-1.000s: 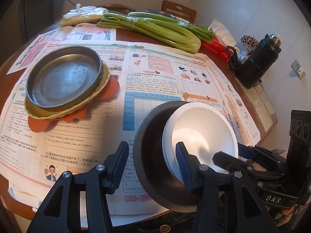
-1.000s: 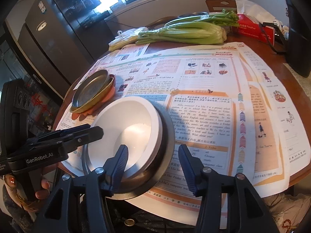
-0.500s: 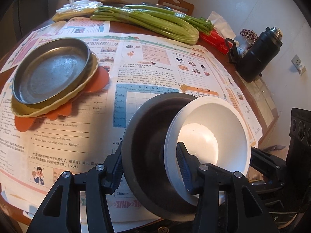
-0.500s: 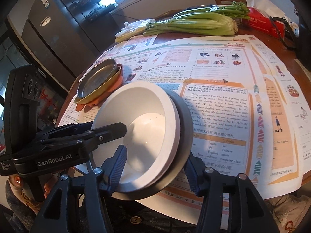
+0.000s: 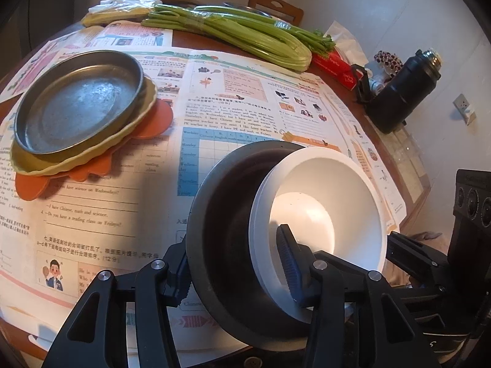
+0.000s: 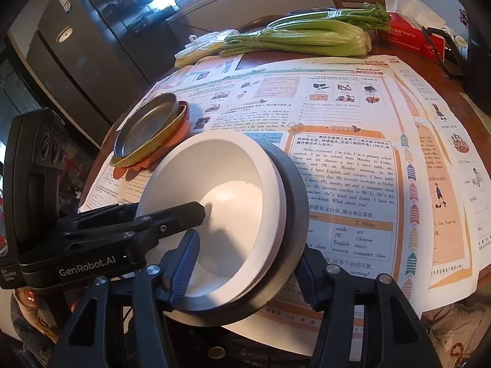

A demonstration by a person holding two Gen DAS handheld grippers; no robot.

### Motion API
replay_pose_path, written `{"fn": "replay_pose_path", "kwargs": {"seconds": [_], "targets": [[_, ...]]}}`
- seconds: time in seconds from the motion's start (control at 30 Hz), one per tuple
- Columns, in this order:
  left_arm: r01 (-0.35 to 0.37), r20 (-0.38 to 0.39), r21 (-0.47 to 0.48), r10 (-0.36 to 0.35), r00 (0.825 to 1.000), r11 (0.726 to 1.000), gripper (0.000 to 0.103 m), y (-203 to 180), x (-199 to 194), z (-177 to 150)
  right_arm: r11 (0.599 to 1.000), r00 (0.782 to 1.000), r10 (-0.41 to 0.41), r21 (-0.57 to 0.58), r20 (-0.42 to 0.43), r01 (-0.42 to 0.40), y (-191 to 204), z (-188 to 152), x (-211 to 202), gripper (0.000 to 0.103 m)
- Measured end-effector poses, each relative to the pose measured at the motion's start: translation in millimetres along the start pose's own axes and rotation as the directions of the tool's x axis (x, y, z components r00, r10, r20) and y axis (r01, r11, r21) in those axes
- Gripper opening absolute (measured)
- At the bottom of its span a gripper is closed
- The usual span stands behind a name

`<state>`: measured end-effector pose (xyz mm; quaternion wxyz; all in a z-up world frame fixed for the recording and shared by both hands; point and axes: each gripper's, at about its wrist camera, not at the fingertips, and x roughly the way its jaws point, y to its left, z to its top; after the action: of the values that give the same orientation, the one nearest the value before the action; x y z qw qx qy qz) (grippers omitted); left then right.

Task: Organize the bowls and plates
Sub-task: 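Lift the steel bowl with paper bowls and carry it over the plate stack with the right tool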

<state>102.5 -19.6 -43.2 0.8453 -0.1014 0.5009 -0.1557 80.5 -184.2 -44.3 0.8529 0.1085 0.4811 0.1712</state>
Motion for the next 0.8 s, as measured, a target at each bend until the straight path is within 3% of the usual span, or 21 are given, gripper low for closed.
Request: {"fn": "replay_pose_path", "kwargs": {"seconds": [0.43, 0.8], "targets": [[-0.019, 0.090, -0.044, 0.023, 0.996, 0.999, 0.051, 28.1, -36.6, 7.7, 0.998, 0.999, 0.034, -0.053, 0.014, -0.033, 35.1, 19.5, 1.7, 0.059], [-0.090, 0.194, -0.057, 0.099, 0.976, 0.994, 0.051, 72.4, -83.8, 44.4, 0.984, 0.995, 0.098, -0.150, 0.020, -0.094, 92.5, 72.1, 15.1, 0.059]]}}
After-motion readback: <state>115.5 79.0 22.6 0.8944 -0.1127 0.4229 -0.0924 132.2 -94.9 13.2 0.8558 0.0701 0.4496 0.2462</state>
